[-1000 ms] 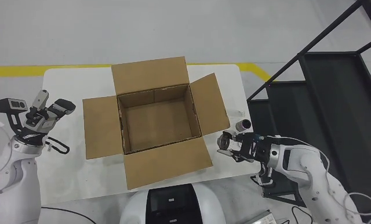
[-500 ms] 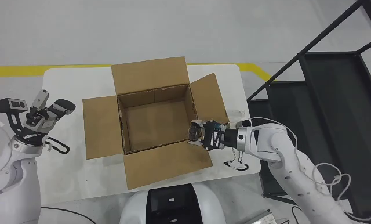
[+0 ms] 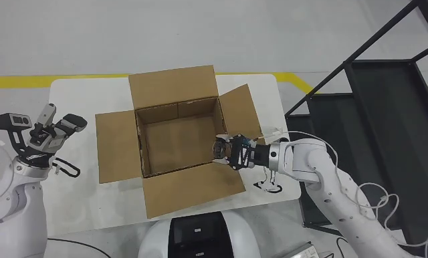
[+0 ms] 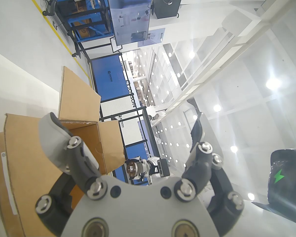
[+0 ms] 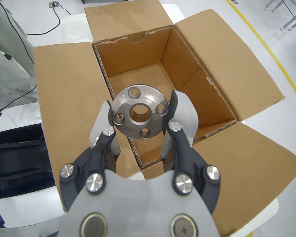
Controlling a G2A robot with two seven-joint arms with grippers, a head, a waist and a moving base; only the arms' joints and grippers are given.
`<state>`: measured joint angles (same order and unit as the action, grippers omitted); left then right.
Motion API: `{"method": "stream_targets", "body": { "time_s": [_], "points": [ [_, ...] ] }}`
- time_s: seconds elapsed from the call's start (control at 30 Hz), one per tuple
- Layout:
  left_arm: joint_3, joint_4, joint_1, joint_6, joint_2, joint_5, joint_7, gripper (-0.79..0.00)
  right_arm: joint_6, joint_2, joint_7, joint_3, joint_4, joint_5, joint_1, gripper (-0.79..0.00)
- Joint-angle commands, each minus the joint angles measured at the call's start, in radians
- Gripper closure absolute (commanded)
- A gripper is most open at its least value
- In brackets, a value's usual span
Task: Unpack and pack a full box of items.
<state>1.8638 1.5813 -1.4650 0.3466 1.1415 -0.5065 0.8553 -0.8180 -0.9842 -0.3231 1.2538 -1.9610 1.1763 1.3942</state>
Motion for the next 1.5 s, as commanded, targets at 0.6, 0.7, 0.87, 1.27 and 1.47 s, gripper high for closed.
{"method": "stream_targets", "body": {
  "time_s": [0.6,0.7,0.87,1.27,1.47],
  "points": [
    [0.0,0.0,0.0,0.0,0.0,0.0,0.0,-0.785,0.12,-0.1,-0.11,-0.387,0.268,0.113,-0.408,0.0],
    [0.0,0.0,0.0,0.0,0.0,0.0,0.0,-0.785,0.128,-0.126,-0.127,-0.454,0.34,0.106,-0.468,0.0],
    [0.0,0.0,0.0,0.0,0.0,0.0,0.0,-0.785,0.142,-0.154,-0.137,-0.514,0.411,0.091,-0.518,0.0],
    [0.0,0.0,0.0,0.0,0.0,0.0,0.0,-0.785,0.142,-0.154,-0.137,-0.514,0.411,0.091,-0.518,0.0],
    [0.0,0.0,0.0,0.0,0.0,0.0,0.0,-0.785,0.171,-0.174,-0.221,-0.562,0.472,0.116,-0.537,0.0]
  ]
}}
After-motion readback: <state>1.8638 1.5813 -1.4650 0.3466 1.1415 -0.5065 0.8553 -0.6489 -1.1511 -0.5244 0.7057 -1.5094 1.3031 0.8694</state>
